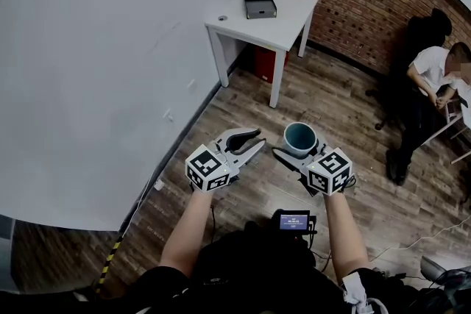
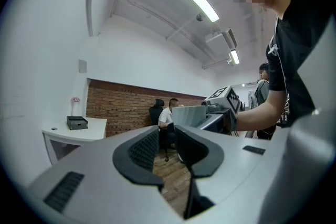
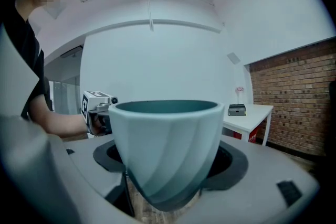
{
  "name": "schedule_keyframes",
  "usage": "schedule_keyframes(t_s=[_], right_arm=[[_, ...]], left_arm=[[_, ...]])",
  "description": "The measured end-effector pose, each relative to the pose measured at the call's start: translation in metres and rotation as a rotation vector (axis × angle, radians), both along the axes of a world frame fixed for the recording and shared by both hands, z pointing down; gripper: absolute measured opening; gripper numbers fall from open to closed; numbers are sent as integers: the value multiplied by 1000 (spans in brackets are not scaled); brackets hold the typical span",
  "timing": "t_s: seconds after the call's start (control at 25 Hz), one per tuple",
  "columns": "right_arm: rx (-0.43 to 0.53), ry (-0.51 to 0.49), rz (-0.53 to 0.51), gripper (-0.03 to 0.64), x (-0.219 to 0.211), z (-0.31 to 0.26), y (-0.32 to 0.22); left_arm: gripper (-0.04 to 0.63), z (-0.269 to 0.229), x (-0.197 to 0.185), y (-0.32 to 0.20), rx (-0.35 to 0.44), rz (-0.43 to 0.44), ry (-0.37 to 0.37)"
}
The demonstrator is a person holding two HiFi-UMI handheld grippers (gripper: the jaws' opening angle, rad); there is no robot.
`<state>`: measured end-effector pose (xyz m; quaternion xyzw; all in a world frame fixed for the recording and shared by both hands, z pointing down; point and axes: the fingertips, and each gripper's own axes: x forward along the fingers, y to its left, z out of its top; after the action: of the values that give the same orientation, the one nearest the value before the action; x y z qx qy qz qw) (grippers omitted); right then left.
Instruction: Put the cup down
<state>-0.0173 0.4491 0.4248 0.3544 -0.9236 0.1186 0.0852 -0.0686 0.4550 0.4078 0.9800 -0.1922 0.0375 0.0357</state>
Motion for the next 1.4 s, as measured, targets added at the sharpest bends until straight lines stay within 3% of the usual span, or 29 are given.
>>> schedule_keyframes(t_s=[0.56,1.4], right_arm=[[6,-5,-14,393,5,14,-70],[-3,-19,-64,393,70,10,-281]], left_arm=[[84,18,7,-69,-5,-7,3],[84,16,71,-279,-22,-67,-12]])
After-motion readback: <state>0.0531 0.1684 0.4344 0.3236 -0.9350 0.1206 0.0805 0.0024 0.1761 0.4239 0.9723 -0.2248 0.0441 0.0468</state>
